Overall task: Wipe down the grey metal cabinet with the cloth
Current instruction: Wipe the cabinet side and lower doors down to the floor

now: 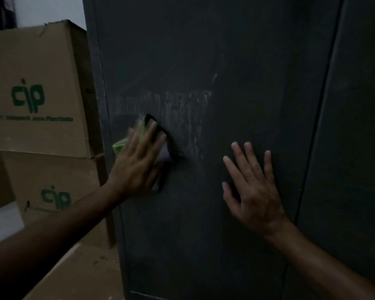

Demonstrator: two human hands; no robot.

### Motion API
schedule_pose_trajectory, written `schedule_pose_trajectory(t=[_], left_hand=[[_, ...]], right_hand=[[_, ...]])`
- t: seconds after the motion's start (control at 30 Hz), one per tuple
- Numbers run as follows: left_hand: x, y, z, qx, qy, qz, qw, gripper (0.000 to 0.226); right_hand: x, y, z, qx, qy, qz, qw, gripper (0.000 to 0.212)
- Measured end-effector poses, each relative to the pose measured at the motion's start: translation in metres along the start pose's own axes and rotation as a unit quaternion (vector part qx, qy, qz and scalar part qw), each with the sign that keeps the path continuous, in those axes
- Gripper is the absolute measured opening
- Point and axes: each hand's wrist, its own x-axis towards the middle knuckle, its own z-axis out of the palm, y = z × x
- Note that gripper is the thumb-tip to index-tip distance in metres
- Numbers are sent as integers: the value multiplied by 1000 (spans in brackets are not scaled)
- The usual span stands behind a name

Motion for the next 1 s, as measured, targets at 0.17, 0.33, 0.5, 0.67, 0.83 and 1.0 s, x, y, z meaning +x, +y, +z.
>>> schedule_pose_trajectory(t=[0.17,0.33,0.5,0.67,0.83,1.0], left_hand=[[-30,-40,-24,41,-67,102,992,60],[42,15,-5,-32,66,-143,987,68],[-1,9,-5,49,-94,279,954,65],[40,-2,-13,12,18,-28,999,64],[48,49,10,14,-19,129,991,68],[18,-4,-9,47,-47,196,978,61]], right_hand=[[13,10,1,-27,12,23,999,58],[11,14,7,-38,18,15,999,59],[10,16,6,-30,21,16,999,61],[10,16,5,-29,9,17,999,62],[10,16,2,-27,9,19,999,61],[11,18,-3,-32,4,16,999,61]])
